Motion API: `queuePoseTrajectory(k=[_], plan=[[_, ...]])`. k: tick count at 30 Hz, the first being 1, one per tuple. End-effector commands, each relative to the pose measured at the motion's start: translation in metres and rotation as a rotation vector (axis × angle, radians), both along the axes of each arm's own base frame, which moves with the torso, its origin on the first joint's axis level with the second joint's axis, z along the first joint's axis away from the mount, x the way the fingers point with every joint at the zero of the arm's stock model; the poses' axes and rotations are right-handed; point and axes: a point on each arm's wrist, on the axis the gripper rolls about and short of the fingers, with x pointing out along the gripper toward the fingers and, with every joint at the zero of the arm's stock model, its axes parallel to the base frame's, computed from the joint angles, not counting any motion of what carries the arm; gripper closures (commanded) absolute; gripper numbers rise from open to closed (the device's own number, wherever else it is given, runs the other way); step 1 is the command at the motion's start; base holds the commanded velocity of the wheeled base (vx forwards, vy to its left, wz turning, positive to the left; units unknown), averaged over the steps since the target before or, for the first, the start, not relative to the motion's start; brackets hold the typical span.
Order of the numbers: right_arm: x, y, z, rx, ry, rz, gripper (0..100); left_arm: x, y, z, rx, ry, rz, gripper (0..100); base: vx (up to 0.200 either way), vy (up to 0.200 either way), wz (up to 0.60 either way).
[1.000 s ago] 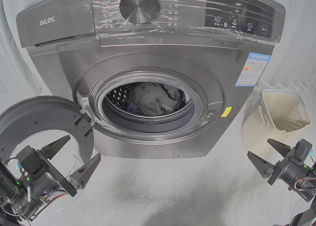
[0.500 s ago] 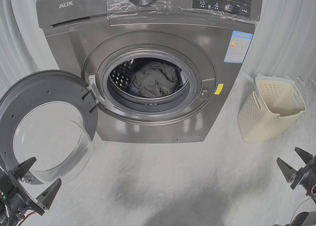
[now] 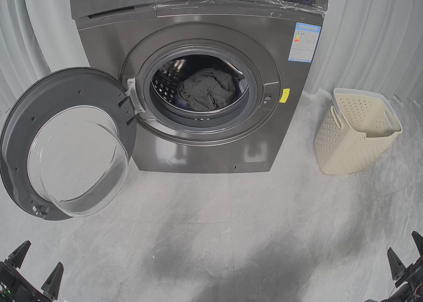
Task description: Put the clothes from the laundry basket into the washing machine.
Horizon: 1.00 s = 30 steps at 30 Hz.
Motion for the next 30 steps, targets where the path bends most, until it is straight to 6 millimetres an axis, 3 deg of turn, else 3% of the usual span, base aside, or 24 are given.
queuePoseTrajectory(k=[1, 3, 10, 25, 30], plan=[[-0.0161, 0.0008, -0.0106, -0.013, -0.135, -0.086, 0, -0.0112, 0.0017, -0.0155, 0.017, -0.021, 0.183, 0, 0.000, 0.000, 0.00], [-0.0162, 0.0007, -0.0105, -0.002, -0.133, -0.088, 0, -0.0152, -0.0002, -0.0165, 0.038, -0.065, 0.253, 0, 0.000, 0.000, 0.00], [-0.0155, 0.0017, -0.0140, -0.003, -0.115, -0.040, 0, -0.0185, -0.0015, -0.0215, 0.016, -0.069, 0.171, 0, 0.000, 0.000, 0.00], [-0.0155, 0.0017, -0.0140, -0.002, -0.115, -0.040, 0, -0.0183, -0.0017, -0.0230, 0.000, -0.051, 0.157, 0, -0.200, 0.200, 0.00], [-0.0155, 0.0015, -0.0140, -0.001, -0.115, -0.054, 0, -0.0183, -0.0018, -0.0228, 0.003, -0.052, 0.154, 0, 0.000, 0.120, 0.24]])
